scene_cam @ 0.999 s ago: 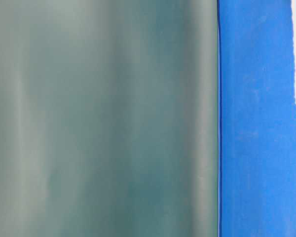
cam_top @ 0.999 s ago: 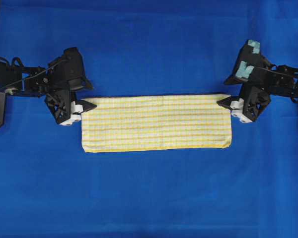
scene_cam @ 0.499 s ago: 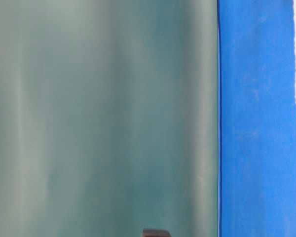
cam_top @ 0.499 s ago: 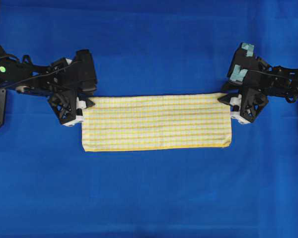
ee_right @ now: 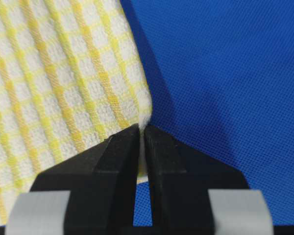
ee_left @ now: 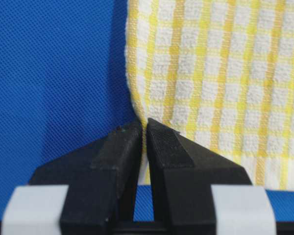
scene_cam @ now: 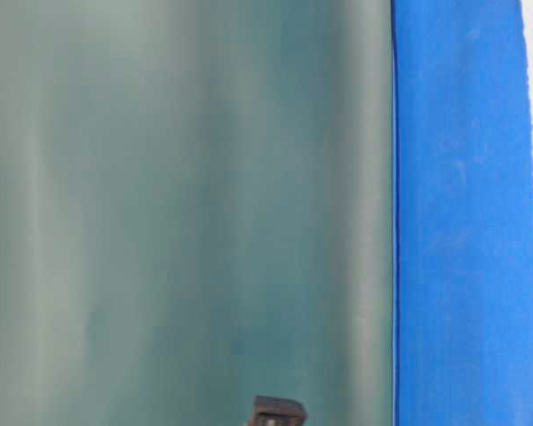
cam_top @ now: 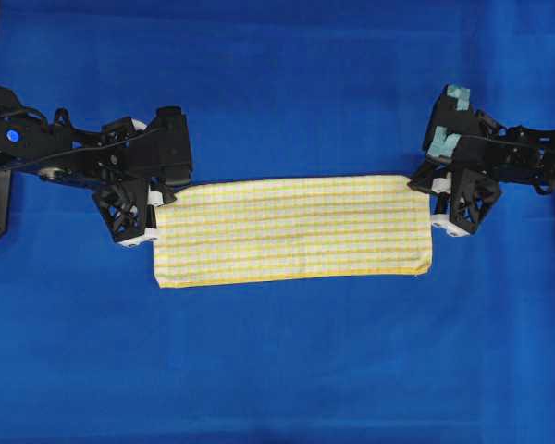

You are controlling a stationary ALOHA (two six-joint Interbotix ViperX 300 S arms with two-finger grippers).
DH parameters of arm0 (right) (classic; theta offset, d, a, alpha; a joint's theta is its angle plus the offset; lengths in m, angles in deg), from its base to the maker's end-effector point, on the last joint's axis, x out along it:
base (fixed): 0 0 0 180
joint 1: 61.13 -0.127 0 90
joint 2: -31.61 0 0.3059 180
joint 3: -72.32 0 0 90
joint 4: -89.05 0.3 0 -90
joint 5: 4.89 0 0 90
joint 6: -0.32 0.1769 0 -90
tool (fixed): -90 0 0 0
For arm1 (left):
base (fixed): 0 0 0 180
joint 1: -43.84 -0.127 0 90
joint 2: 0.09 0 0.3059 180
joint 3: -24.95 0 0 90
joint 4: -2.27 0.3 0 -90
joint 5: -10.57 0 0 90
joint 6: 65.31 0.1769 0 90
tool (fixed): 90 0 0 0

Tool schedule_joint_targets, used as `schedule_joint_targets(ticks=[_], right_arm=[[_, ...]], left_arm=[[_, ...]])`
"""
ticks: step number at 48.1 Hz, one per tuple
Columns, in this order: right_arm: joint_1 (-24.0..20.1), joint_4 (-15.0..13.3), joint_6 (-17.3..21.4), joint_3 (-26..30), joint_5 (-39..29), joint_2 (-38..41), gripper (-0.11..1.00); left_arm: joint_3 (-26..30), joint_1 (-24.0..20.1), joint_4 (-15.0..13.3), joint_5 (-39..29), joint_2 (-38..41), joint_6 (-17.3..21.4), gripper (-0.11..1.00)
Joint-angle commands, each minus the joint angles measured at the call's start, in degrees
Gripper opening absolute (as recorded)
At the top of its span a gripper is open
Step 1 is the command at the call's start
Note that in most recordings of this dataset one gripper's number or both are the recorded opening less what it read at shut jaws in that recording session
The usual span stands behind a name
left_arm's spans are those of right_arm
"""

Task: Fold the yellow towel.
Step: 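Grasp the folded strip's top corners with both grippers, then lift the strip and rotate it vertical, right gripper moving to top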

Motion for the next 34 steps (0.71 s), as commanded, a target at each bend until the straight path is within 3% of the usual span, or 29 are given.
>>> schedule_joint_targets(ticks=[1,11,21,34], right_arm=[[0.0,-0.1,0.0,0.9,-0.6,-3.4,0.05],[0.3,-0.9,0.0,1.1,-3.6,-12.0,0.05],[0.4,-1.9,0.0,1.2,-6.4,-19.1,0.05],[1.8,-3.9,0.0,2.7,-4.7,-17.1,0.05]], left_arm=[[1.2,0.2,0.3,-1.1,-3.3,0.1,0.02],[2.4,0.2,0.6,-6.5,-11.0,0.1,0.02],[2.2,0.4,0.6,-7.3,-17.1,0.1,0.02],[2.6,3.3,0.3,-4.0,-18.1,-0.7,0.02]])
